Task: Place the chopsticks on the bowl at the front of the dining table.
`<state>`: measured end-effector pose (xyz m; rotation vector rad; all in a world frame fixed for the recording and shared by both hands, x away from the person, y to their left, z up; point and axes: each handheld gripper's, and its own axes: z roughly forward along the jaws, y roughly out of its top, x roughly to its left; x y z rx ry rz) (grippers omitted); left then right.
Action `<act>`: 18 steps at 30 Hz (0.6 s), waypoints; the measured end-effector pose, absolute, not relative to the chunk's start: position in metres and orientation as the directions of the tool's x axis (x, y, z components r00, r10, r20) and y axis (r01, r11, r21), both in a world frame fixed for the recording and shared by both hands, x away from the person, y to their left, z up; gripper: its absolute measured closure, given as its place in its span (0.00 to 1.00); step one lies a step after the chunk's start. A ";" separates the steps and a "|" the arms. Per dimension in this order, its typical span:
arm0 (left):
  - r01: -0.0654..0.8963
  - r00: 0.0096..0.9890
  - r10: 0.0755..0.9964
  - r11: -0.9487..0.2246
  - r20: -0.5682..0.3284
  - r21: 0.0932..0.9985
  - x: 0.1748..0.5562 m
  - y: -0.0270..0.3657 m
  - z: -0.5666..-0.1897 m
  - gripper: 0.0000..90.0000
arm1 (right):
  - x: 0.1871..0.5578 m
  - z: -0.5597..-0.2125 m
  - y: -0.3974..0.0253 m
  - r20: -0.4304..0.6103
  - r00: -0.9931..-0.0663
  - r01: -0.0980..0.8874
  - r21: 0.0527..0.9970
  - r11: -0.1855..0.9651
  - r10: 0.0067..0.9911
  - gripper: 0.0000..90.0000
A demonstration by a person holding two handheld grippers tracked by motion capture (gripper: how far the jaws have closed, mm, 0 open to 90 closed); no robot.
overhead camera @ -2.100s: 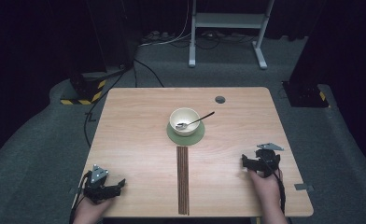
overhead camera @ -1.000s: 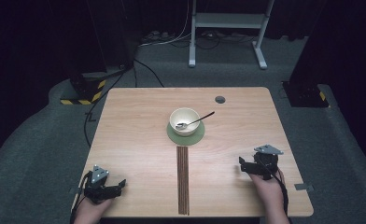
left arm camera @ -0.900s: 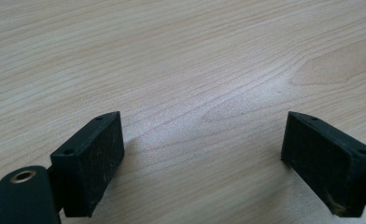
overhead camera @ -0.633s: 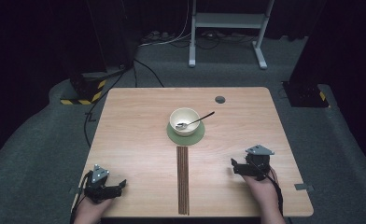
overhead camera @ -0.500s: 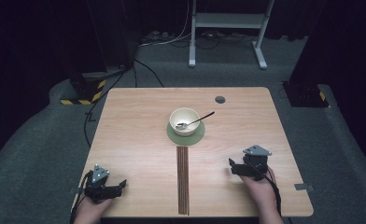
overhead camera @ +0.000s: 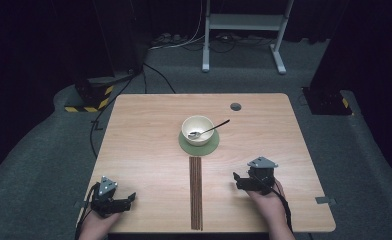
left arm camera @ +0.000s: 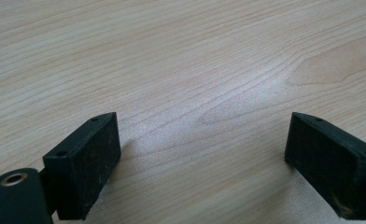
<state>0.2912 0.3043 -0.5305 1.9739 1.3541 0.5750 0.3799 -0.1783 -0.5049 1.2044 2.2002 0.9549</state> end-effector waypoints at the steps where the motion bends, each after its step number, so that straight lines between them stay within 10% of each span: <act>1: 0.637 0.364 0.931 -0.239 -0.013 0.733 0.291 0.304 -0.530 0.12 | 0.379 -0.504 -0.176 -0.062 -0.518 0.536 0.753 0.380 0.853 0.11; 18: 0.637 0.363 0.932 -0.237 -0.014 0.734 0.290 0.304 -0.531 0.11 | 0.377 -0.506 -0.142 -0.049 -0.590 0.502 0.760 0.413 0.806 0.11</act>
